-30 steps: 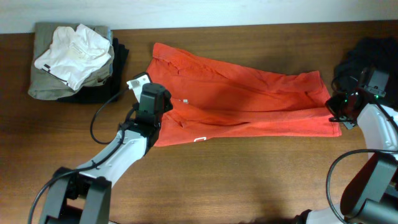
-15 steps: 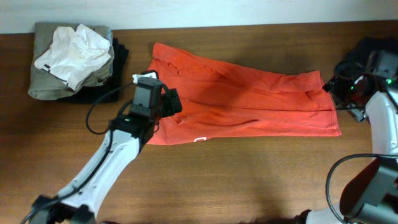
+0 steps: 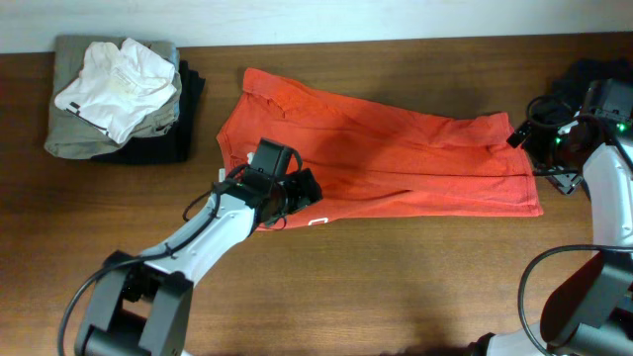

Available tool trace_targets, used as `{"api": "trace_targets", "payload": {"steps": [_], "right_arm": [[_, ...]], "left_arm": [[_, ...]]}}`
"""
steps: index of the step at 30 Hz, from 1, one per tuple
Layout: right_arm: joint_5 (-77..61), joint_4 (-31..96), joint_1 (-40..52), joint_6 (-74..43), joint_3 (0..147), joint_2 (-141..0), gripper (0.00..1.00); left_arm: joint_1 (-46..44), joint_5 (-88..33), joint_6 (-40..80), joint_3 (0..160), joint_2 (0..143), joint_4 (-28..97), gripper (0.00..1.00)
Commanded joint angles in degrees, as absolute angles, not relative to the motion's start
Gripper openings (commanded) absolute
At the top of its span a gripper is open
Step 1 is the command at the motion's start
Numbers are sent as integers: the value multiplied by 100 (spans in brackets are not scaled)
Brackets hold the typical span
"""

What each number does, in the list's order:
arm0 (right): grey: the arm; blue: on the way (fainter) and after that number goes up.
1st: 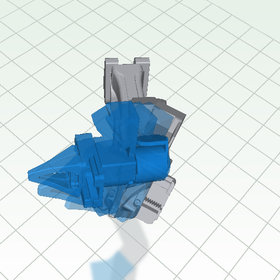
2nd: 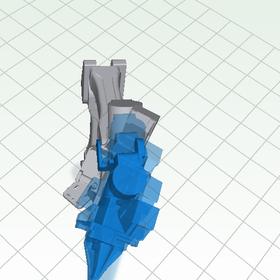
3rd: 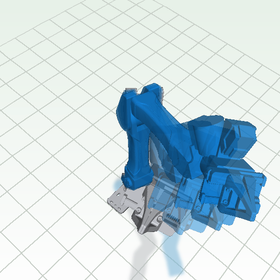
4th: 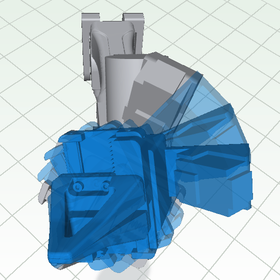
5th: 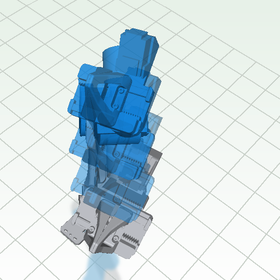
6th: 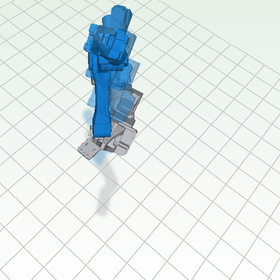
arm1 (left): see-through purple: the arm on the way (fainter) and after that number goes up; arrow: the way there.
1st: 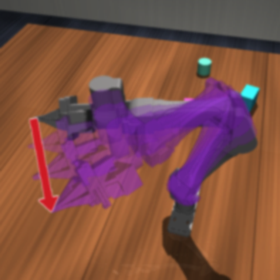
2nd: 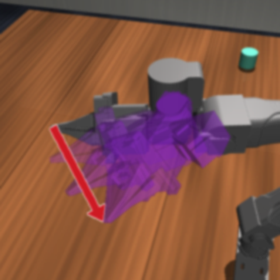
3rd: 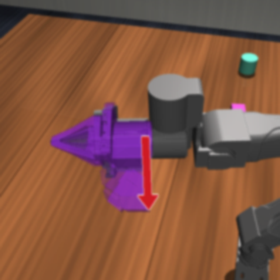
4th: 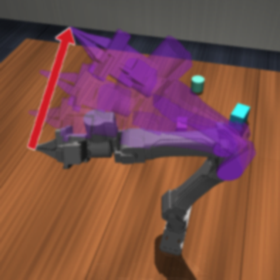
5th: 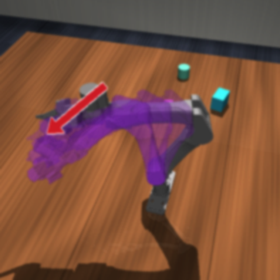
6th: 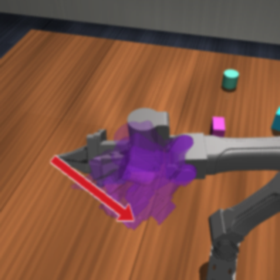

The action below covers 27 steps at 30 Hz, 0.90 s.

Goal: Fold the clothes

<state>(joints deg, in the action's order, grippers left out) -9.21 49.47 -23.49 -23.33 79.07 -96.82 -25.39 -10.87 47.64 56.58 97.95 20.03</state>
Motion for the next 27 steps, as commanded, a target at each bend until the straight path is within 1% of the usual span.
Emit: {"api": "trace_targets", "payload": {"steps": [1,2,4,7,11,14,17,18,21,22,23,25,26,27], "right_arm": [[-967,4954,-2353,-2265,7994,-9684,99],[-969,4954,-2353,-2268,7994,-9686,99],[-969,4952,-2353,-2270,7994,-9686,99],[-969,4954,-2353,-2270,7994,-9686,99],[-967,4980,-2353,-2268,7994,-9686,99],[-969,4995,-2353,-2270,7994,-9686,99],[-969,4995,-2353,-2270,7994,-9686,99],[-969,4995,-2353,-2270,7994,-9686,99],[-967,4989,-2353,-2270,7994,-9686,99],[-967,4980,-2353,-2270,7994,-9686,98],[-967,4974,-2353,-2270,7994,-9686,99],[-967,4969,-2353,-2270,7994,-9686,99],[-967,4971,-2353,-2270,7994,-9686,99],[-967,4971,-2353,-2270,7994,-9686,99]], "left_arm": [[-2519,-709,4945,5669,9942,1826,89],[-2519,-602,4945,5669,9942,1813,85],[-2519,-545,4998,5669,9944,1785,83],[-2519,-443,5358,5669,10016,1728,82],[-2519,-357,5487,5669,10206,1516,81],[-2480,-224,5581,5669,10296,1481,76],[-2456,-211,5616,5669,10390,1452,75],[-2453,-211,5614,5669,10414,1420,73],[-2453,-211,5614,5671,10416,1282,61],[-2453,-209,5614,5669,10416,1238,54],[-2453,-209,5614,5671,10416,1194,50],[-2434,-209,5614,5671,10416,1133,33],[-2412,-207,5614,5671,10416,1131,26],[-2405,-207,5614,5671,10416,1127,22]]}}
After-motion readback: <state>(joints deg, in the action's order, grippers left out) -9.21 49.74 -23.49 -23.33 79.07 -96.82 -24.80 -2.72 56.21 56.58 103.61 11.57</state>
